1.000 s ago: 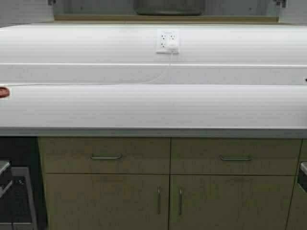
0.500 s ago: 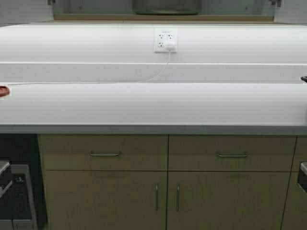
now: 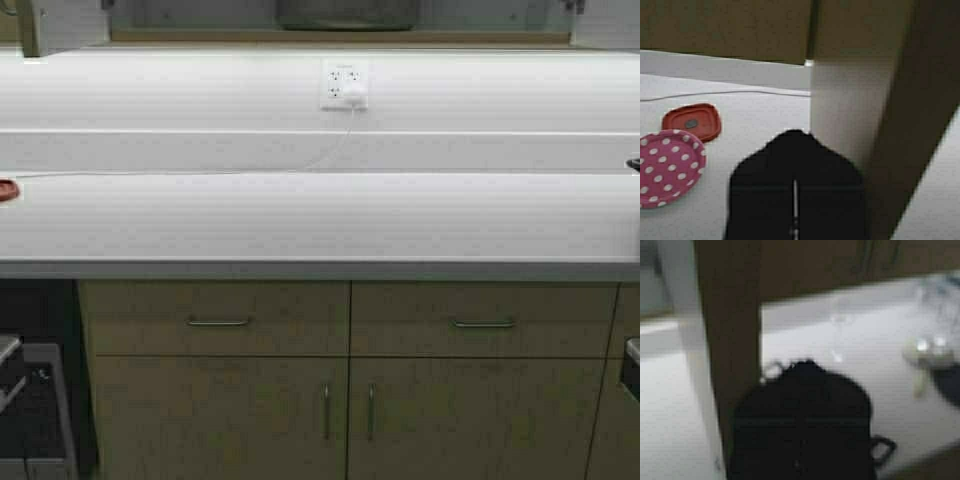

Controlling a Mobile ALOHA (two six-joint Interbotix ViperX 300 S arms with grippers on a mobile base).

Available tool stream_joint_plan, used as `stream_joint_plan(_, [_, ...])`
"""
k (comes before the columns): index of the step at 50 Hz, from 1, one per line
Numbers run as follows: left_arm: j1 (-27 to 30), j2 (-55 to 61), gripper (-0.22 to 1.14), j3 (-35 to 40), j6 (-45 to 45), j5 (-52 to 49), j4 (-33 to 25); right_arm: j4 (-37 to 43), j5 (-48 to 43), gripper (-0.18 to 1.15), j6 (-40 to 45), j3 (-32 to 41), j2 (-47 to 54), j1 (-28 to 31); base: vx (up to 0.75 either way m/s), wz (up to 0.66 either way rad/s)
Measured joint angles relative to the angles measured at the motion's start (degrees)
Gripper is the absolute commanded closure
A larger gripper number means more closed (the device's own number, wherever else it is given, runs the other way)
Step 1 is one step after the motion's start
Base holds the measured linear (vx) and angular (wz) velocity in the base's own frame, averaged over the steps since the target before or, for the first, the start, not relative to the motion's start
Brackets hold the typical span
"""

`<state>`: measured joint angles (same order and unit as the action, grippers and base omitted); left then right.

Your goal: Open the cabinet, put the pot inside, then close it

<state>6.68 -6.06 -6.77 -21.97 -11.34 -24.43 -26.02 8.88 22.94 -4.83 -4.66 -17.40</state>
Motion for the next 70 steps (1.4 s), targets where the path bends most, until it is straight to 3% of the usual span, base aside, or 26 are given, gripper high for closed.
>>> stream_joint_plan(18, [-11.3, -10.2, 0.87, -9.8, -0.4, 2.7, 0.3, -0.4, -0.3, 0.91, -5.4, -8.3, -10.4, 17.6, 0.0, 0.0])
stream_joint_plan(37, [-16.6, -12.4, 0.87, -17.9, -0.4, 7.0, 0.3, 0.6, -0.3, 0.91, -4.0, -25.7, -22.1, 27.8, 0.02, 0.01])
stream_joint_plan(47, [-17.2, -7.6, 0.87, -13.0, -0.4, 9.3, 0.4, 0.7, -0.4, 0.91, -2.1, -30.3, -26.1, 29.9, 0.07, 0.0])
stream_joint_plan(70, [-21.9, 7.1, 0.87, 4.2, -0.4, 6.9, 0.4, 0.8, 0.7, 0.91, -1.8, -32.5, -27.3, 35.4, 0.11, -0.01])
